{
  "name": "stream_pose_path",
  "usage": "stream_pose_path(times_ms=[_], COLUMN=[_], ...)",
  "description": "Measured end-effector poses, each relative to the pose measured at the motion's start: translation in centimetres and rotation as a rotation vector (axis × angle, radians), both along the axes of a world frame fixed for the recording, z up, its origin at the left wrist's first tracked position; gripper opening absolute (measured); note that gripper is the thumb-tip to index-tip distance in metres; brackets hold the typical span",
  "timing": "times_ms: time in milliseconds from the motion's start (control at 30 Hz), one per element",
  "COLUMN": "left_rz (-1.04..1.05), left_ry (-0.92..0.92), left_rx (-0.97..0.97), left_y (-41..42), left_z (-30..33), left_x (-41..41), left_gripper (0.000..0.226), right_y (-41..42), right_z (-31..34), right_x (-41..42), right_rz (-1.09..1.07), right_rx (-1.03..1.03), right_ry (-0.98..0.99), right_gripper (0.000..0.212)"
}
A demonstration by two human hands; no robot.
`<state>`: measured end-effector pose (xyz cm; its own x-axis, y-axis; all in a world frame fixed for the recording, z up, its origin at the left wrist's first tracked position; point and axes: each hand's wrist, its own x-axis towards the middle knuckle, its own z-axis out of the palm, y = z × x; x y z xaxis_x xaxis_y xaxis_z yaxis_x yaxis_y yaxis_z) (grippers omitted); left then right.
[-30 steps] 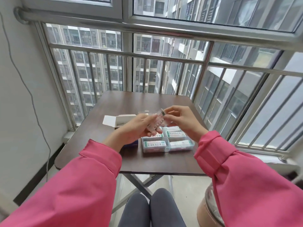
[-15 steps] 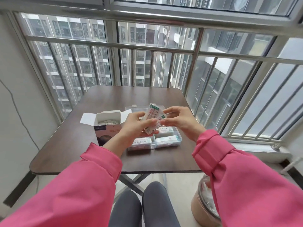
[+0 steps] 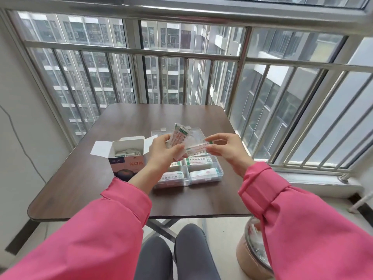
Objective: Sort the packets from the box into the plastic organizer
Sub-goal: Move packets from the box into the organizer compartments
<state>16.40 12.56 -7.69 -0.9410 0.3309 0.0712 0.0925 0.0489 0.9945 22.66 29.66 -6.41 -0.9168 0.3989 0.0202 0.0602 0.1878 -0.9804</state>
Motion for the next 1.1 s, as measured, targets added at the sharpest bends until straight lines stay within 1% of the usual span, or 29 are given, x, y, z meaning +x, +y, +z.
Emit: stream_pose_path(times_ms=[67,133,233,300,400,467,533,600,767,833,867,900,933,1000,1033,1067,1100], left_rz=[0.044,0.081,0.096,0.092,0.066,0.06,0.059,0.066,0.048,0.035,0.028,0.022,0.014,0.009,0.006,-0.002,-0.015], left_ry=[0.093,0.199,0.323,0.368,0.313,0.28,0.253,0.237,0.205,0.178,0.157,0.135,0.116,0.102,0.1,0.097,0.096], left_rx=[-0.094,-0.201,-0.287,-0.33,-0.249,-0.224,-0.201,-0.188,-0.166,-0.148,-0.133,-0.116,-0.1,-0.081,-0.078,-0.076,-0.073], left_y=[0.0,0.2,0.8,1.3,1.8,2.0,2.1,2.1,2.5,2.6,2.7,2.7,2.6,2.6,2.7,2.7,2.8], left_z=[-0.3,-0.5,-0.7,-0.6,-0.6,-0.7,-1.0,-1.3,-2.0,-2.0,-2.0,-2.0,-2.0,-1.9,-1.9,-1.8,-1.7], left_x=[-0.4,-0.7,-0.9,-0.8,-0.8,-1.1,-1.4,-1.7,-1.8,-1.7,-1.6,-1.6,-1.6,-1.6,-1.5,-1.4,-1.2], left_gripper=[0.004,0.008,0.007,0.008,0.003,0.004,0.005,0.007,0.01,0.01,0.011,0.011,0.011,0.012,0.012,0.013,0.014], right_y=[1.0,1.8,2.4,2.4,1.9,1.7,1.3,1.1,1.0,1.0,1.1,1.1,1.1,1.0,1.0,0.9,0.9], right_z=[-0.6,-1.3,-2.3,-2.8,-3.0,-3.2,-3.3,-3.6,-4.0,-3.8,-3.6,-3.2,-2.6,-1.2,-0.6,-0.1,0.1], right_x=[-0.7,-1.6,-3.3,-4.4,-5.6,-6.3,-6.7,-7.1,-7.3,-7.1,-6.9,-6.8,-6.4,-5.4,-4.9,-4.4,-4.1], right_rz=[-0.101,-0.168,-0.197,-0.196,-0.167,-0.135,-0.101,-0.065,-0.003,0.001,-0.012,-0.035,-0.054,-0.033,0.011,0.064,0.107], right_rx=[-0.016,-0.019,0.08,0.162,0.316,0.406,0.54,0.662,0.8,0.877,0.883,0.839,0.726,0.318,0.099,-0.066,-0.175], right_ry=[-0.005,-0.028,-0.095,-0.14,-0.196,-0.217,-0.235,-0.253,-0.322,-0.305,-0.267,-0.225,-0.183,-0.159,-0.176,-0.191,-0.196], right_gripper=[0.016,0.013,0.01,0.01,0.013,0.017,0.02,0.016,0.011,0.009,0.008,0.01,0.016,0.032,0.033,0.03,0.023])
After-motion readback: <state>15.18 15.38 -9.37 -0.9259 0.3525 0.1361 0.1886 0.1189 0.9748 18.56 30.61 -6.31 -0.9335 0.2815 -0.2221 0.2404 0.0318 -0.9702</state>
